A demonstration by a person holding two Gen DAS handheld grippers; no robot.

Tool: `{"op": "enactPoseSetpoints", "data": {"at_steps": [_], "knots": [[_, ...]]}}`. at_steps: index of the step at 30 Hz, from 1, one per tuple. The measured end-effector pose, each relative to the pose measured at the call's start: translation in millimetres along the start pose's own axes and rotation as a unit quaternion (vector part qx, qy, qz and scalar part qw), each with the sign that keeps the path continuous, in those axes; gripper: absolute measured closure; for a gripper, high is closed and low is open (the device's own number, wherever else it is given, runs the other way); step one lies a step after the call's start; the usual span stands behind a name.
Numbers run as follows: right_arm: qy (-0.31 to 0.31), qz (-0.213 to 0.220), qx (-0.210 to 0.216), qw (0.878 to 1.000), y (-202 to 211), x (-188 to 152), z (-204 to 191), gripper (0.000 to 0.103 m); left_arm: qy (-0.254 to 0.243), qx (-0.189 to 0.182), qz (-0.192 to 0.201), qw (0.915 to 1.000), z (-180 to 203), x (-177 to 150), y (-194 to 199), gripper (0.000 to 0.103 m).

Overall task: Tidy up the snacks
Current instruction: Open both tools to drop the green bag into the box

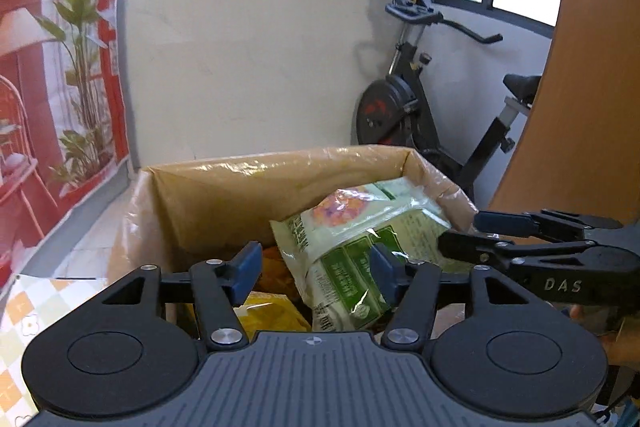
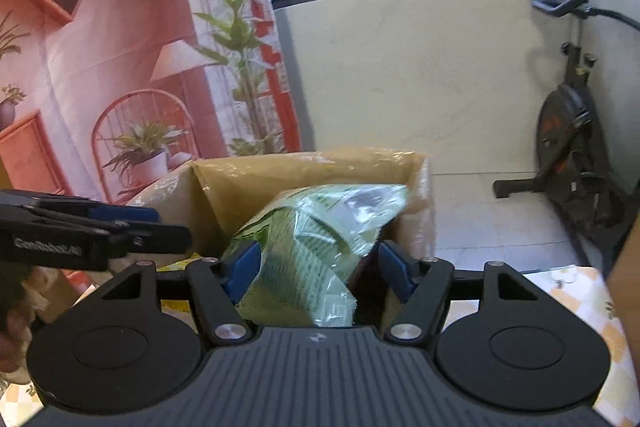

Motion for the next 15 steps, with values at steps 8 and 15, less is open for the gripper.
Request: {"op": "enactPoseSetpoints", "data": {"at_steps": [8, 15], "knots": [[-0.017, 0.038, -0.008, 0.999, 44.2, -7.0, -1.6, 0.034, -0.003, 0.029, 0.028, 0.9992, -1.6, -8.1, 39.2, 0.041], [0.019, 0.077, -0.015, 0.997, 79.3, -36.2, -27.4, 0.034, 0.015, 0.057, 0.045, 0.9973, -20.6, -32.4, 80.9, 0.041]]}}
Point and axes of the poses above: each gripper's, at about its wrist camera, not at the fingertips, and y roughly against the way its jaws point, z to its right, x to its top, the point moved 1 cm from there along -y, roughly the way its jaws point, and after that the axes turned 2 degrees about x, right-handed, at the moved point
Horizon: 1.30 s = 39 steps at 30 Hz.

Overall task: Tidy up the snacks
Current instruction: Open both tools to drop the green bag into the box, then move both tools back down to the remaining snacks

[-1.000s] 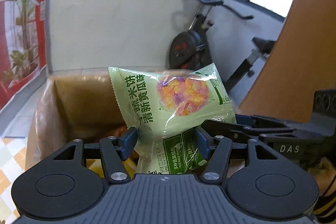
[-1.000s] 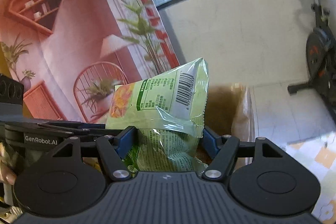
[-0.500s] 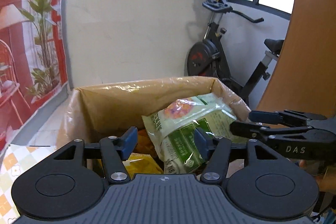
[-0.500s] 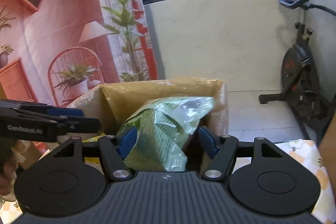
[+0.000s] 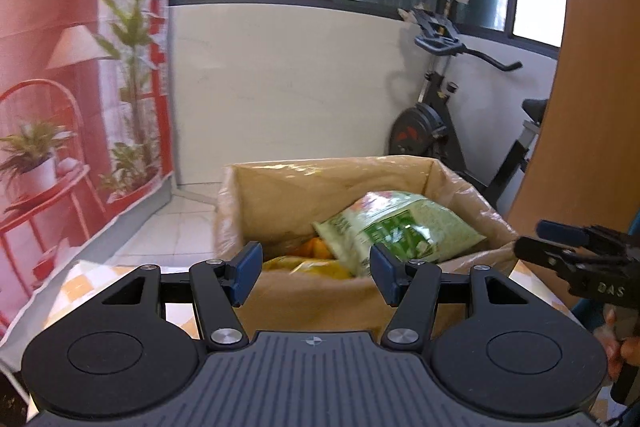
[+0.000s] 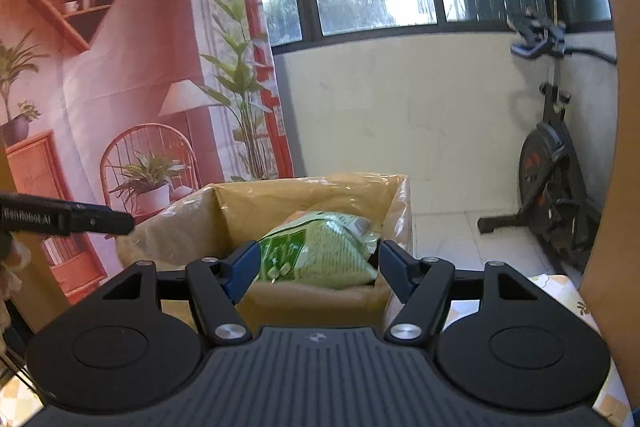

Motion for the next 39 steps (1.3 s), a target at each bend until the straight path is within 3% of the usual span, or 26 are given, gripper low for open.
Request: {"op": "enactPoseSetpoints", "data": {"at_steps": [10, 17, 24, 27, 32, 35, 39], "knots": [[0.035, 0.035, 0.013, 0.999, 27.2, -52.4, -26.1, 0.034, 0.029, 0.029, -0.015, 0.9991, -20.1, -66.7, 23.6, 0.041], [0.033, -0.009, 0.000, 0.999, 18.9, -110.1, -17.2, 0.034, 0.059, 0.041, -0.034, 0.9968, -15.7, -123.8, 18.4, 0.041], [0.027, -0.046, -0.037, 0.998, 10.6, -165.6, 5.9, 0.035, 0.087, 0.042, -0.050, 0.9941, -16.1, -152.1, 11.7, 0.041], [0.024, -0.059, -0.033, 0.997, 9.8, -183.7, 8.4, 0.035, 0.086, 0.043, -0.061, 0.9935, -13.6, -163.8, 10.8, 0.041], [0.031, -0.075, -0.023, 0.996, 9.8, -205.4, 6.2, 0.037, 0.101, 0.038, -0.073, 0.9915, -16.5, -173.6, 11.5, 0.040], [0.040, -0.076, -0.018, 0.996, 10.6, -208.7, 2.5, 0.039, 0.100, 0.021, -0.082, 0.9914, -12.2, -180.9, 11.8, 0.028], [0.041, -0.080, -0.007, 0.996, 9.6, -210.1, 1.9, 0.039, 0.100, 0.006, -0.086, 0.9913, -5.8, -196.4, 13.3, 0.028]]}}
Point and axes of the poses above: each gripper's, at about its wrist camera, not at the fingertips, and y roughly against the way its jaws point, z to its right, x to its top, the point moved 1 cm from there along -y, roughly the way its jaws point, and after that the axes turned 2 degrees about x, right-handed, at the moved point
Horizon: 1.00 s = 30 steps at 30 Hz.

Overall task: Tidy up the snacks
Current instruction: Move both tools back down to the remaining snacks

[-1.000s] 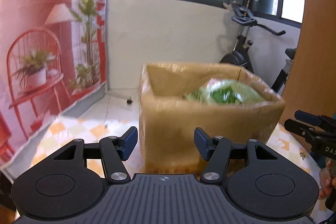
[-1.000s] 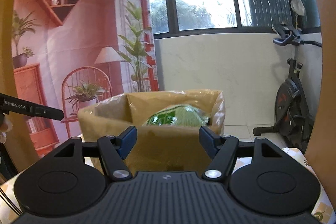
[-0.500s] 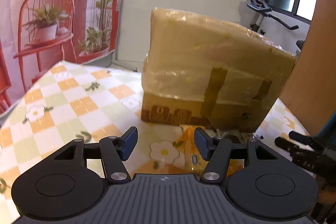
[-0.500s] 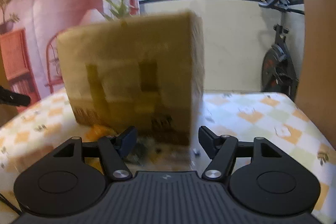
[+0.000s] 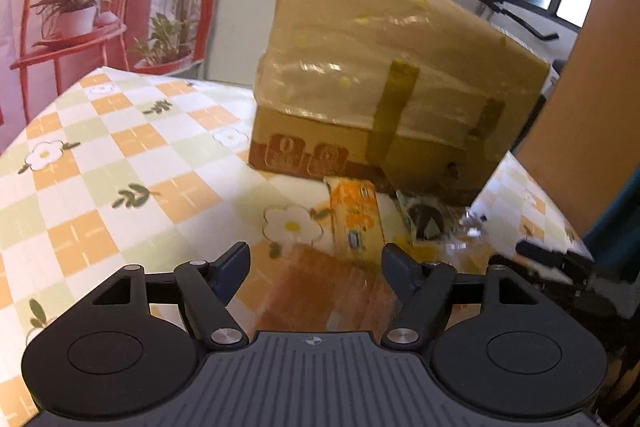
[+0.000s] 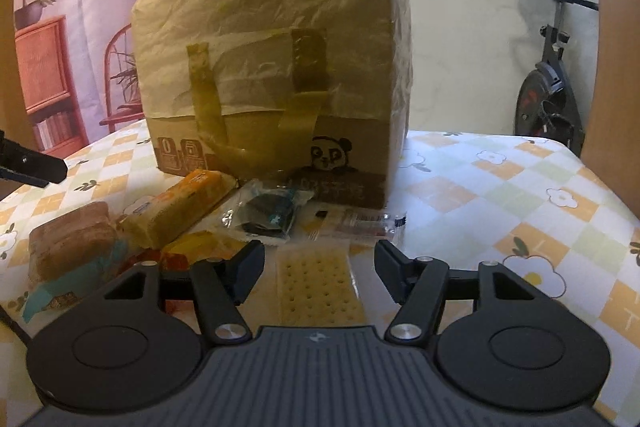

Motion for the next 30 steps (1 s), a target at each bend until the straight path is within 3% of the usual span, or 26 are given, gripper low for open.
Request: {"op": "enactPoseSetpoints", "data": {"at_steps": [16, 23, 27, 30], "knots": [[-0.015, -0.016, -0.013, 1.000, -4.1, -1.0, 3.9, 0.039, -0.014, -0.005, -0.028, 0.9995, 7.6, -12.8, -11.6, 0.028], [0.004, -0.042, 0.003, 0.999, -11.2, -1.6, -1.1, 0.039, -0.009, 0.006, -0.028, 0.9996, 5.7, -11.0, -12.6, 0.028], [0.003, -0.056, 0.000, 0.998, -15.9, -2.1, 0.0, 0.051, -0.013, 0.010, -0.029, 0.9994, 6.2, -5.1, -15.1, 0.028], [-0.003, -0.059, 0.004, 0.998, -16.9, -2.0, 2.6, 0.052, -0.016, 0.007, -0.032, 0.9993, 11.2, 3.2, -20.2, 0.028]]}}
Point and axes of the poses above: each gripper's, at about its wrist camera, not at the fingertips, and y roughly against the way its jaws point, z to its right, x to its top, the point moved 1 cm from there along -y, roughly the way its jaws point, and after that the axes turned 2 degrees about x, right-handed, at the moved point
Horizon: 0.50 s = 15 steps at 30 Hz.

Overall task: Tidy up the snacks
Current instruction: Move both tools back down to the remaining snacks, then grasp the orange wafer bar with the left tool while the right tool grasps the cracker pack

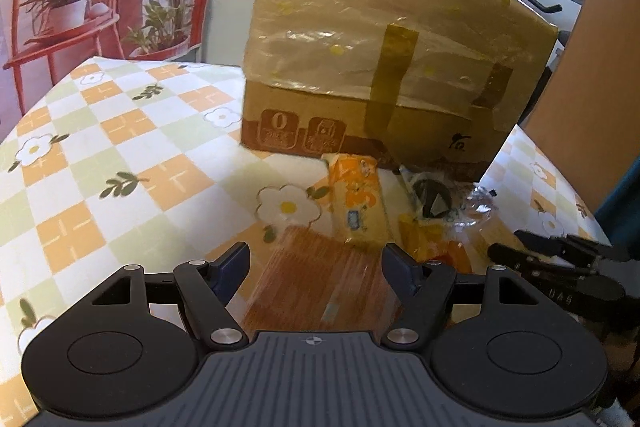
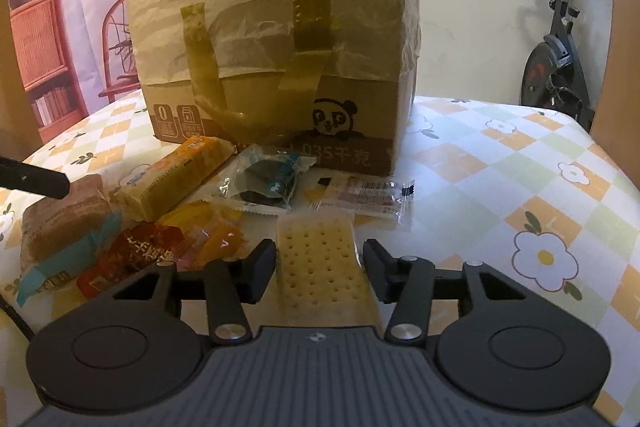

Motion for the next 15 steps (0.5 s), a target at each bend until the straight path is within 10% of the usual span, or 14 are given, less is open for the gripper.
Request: {"op": "enactPoseSetpoints", "data": {"at_steps": [15], "knots": [[-0.010, 0.004, 0.009, 1.000, 0.3, 0.4, 2.4, 0.053, -0.016, -0.028, -0.076, 0.9966, 33.8, 44.7, -74.5, 0.035]]}}
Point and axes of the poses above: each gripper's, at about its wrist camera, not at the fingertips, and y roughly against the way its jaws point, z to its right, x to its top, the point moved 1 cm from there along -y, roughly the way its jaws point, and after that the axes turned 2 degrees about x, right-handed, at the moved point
